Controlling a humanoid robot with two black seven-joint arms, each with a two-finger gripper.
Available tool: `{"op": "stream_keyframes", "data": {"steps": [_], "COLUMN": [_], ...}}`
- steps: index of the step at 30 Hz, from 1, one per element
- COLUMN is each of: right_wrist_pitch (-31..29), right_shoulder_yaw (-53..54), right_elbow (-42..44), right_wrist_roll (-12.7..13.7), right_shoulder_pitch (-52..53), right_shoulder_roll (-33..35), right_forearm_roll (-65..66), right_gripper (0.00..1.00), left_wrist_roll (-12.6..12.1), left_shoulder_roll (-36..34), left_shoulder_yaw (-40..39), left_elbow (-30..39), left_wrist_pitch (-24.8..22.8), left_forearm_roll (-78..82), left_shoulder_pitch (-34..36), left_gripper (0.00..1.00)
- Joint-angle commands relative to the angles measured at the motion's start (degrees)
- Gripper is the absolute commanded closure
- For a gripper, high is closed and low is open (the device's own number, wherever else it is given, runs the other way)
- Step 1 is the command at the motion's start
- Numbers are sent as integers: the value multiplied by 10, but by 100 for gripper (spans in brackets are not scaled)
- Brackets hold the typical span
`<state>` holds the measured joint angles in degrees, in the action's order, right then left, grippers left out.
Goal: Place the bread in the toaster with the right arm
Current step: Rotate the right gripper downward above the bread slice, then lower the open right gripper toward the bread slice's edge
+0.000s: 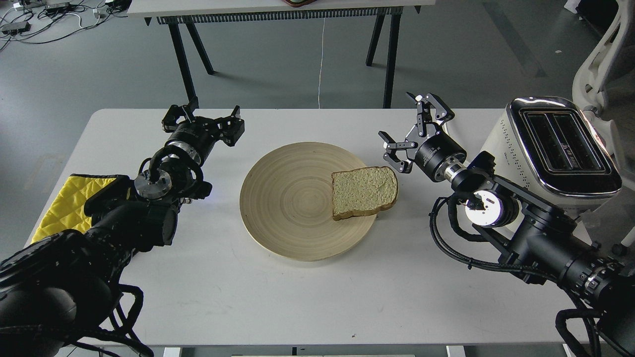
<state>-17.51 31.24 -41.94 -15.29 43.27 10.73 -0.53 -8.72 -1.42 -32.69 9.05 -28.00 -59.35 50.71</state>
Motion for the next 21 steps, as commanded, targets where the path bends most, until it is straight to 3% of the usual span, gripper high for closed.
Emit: {"op": "stream_keyframes", "data": {"steps": [1, 7, 14, 21], "right_wrist_pitch": [15, 59, 159, 237], "right_shoulder_yaw": [-3, -2, -3, -60], "right_elbow": [0, -6, -27, -104], "right_wrist_roll": [1, 3, 13, 63], "right_shoulder_pitch": [6, 28, 33, 32], "right_shoulder_roll": [2, 2, 3, 35], "right_forearm_roll": [10, 79, 193, 280], "right_gripper": [1, 1, 1, 1], "left_wrist_roll": [0, -1, -1, -1], "left_shoulder_roll": [-1, 0, 0, 0], "left_shoulder_yaw": [0, 0, 0, 0], "left_elbow": [0, 0, 0, 0], "left_wrist_pitch": [0, 0, 0, 0], "left_forearm_roll": [0, 0, 0, 0], "left_shoulder_pitch": [0, 0, 0, 0], "left_gripper": [0, 0, 0, 0]}}
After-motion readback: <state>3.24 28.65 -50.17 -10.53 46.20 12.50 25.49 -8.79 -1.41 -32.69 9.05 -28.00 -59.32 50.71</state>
